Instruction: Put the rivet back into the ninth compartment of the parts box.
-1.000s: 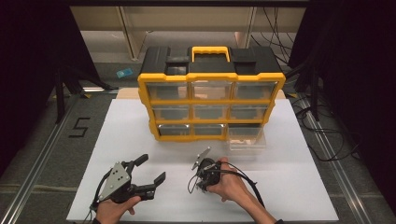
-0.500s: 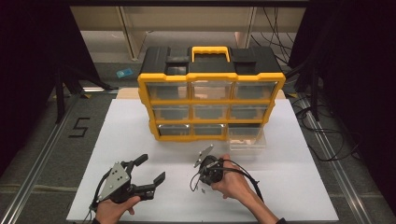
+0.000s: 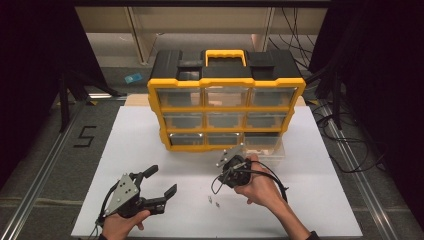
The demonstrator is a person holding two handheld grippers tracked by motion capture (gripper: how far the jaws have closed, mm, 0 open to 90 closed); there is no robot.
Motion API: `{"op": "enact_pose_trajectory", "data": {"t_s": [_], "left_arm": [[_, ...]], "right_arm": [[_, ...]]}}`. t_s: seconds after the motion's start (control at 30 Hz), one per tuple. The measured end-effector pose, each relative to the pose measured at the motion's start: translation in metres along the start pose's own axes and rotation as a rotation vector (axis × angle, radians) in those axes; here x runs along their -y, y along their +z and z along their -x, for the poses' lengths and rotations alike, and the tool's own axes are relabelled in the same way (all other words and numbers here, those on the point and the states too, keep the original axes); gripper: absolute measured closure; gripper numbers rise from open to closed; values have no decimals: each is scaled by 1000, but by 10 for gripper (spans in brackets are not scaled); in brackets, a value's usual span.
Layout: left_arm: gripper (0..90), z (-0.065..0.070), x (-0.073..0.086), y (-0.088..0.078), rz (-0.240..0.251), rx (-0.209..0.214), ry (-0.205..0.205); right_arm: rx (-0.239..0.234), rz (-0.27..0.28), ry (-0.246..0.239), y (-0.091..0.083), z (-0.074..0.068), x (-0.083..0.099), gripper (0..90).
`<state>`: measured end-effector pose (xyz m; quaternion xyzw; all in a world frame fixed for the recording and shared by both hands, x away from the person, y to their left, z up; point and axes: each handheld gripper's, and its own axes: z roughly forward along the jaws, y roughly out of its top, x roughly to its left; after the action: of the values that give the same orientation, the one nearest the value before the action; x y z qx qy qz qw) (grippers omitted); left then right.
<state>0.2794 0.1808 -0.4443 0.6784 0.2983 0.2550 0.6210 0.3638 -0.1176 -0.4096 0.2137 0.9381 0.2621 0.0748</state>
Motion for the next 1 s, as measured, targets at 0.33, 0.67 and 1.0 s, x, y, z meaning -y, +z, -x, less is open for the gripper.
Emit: {"op": "enact_pose_trajectory", "data": {"t_s": [0.33, 0.67, 1.0], "left_arm": [[160, 0, 0, 0, 0, -2, -1], [160, 0, 0, 0, -4, -3, -3], [160, 0, 0, 0, -1, -1, -2]], "right_arm": [[77, 126, 38, -49, 21, 2, 866], [139, 184, 79, -73, 38, 13, 866], [213, 184, 124, -83, 60, 28, 866]]}}
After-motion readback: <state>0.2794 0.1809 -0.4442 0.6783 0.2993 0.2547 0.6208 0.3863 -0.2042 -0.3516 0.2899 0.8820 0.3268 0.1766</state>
